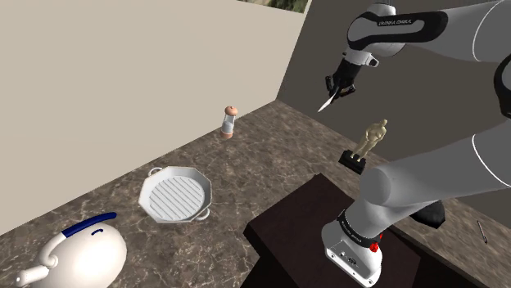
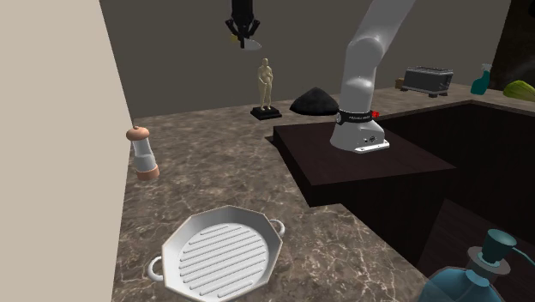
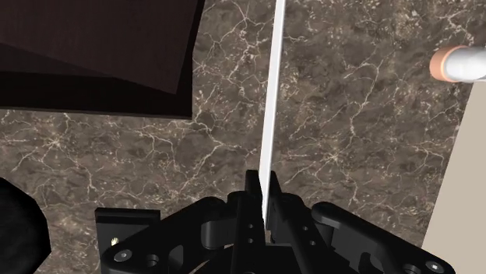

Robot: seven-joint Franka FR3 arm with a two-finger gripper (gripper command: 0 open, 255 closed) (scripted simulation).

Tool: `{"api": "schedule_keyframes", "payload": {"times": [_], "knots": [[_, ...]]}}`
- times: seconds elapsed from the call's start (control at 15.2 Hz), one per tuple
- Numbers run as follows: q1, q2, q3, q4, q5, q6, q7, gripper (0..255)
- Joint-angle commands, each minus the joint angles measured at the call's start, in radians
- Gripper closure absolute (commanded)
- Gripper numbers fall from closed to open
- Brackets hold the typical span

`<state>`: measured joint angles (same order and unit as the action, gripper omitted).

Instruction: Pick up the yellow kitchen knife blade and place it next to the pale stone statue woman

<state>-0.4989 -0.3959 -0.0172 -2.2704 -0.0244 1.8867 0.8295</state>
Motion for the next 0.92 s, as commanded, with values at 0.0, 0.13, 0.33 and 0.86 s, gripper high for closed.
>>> {"api": "schedule_keyframes", "payload": {"times": [0.0,0.13,0.33,0.86], "knots": [[-0.019,0.028,-0.035,0.026,-0.013,0.004,-0.05,255],[-0.037,0.063,-0.067,0.058,-0.021,0.007,-0.096,255],[-0.062,0.121,-0.114,0.115,-0.028,0.01,-0.164,255],[-0.126,0.311,-0.224,0.318,-0.009,0.001,-0.349,255]]}}
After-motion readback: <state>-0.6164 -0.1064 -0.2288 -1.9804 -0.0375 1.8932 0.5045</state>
